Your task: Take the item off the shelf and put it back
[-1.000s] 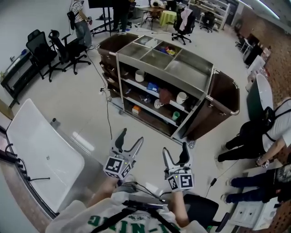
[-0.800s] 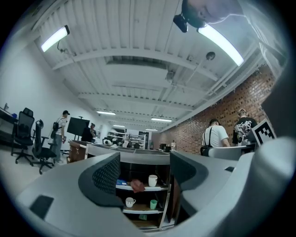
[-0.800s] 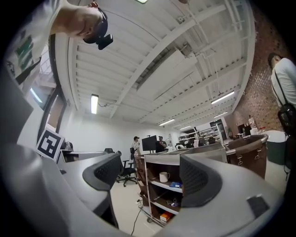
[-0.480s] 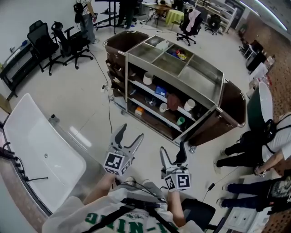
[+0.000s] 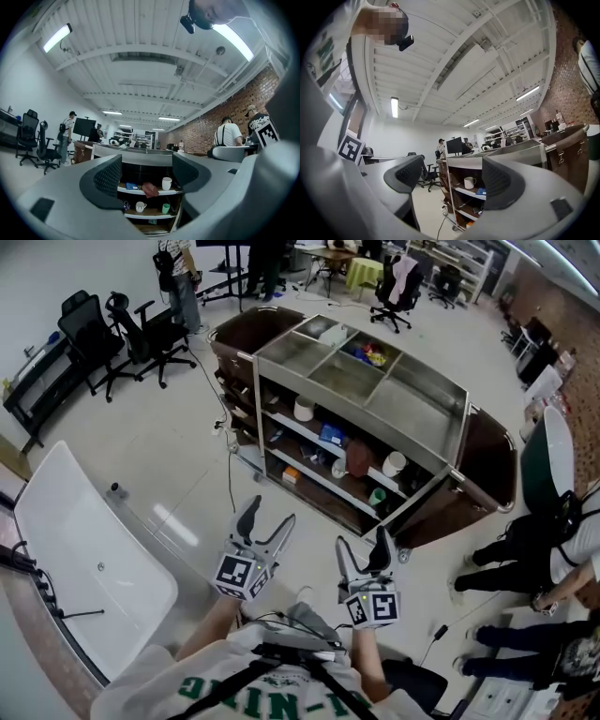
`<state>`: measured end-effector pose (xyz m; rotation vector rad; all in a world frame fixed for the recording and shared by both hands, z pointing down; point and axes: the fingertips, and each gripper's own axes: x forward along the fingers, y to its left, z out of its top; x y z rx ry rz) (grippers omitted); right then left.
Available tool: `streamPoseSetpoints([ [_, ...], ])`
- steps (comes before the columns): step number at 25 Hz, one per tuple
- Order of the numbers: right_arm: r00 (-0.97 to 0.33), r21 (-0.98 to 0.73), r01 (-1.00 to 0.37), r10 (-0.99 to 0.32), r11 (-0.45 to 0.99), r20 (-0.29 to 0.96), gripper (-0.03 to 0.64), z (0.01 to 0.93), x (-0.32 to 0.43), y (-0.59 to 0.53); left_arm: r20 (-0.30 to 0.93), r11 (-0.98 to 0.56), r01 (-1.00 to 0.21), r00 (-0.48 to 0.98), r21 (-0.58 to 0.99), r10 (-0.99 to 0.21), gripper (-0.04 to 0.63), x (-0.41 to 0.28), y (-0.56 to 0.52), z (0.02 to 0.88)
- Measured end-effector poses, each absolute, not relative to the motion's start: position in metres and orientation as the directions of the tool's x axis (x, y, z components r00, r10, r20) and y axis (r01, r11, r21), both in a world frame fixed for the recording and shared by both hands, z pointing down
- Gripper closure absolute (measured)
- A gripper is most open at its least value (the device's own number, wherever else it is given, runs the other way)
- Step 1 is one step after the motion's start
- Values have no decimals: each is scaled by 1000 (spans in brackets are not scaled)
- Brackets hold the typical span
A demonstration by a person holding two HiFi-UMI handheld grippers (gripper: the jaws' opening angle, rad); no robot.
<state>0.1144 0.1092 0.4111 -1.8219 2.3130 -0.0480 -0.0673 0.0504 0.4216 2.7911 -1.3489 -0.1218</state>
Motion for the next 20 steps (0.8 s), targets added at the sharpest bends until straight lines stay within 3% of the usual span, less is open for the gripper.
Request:
streamPoseSetpoints([
  [18,-309,-167,-928,-939,332,-153,206,418,169,18,-33,-532,-844,531,60,-846,282,-29,-19,426],
  [20,-295,-141,-938,-942,318,-162,239,418,170,12,-25,-526,-848,525,62,-851,282,-34,-29,429],
])
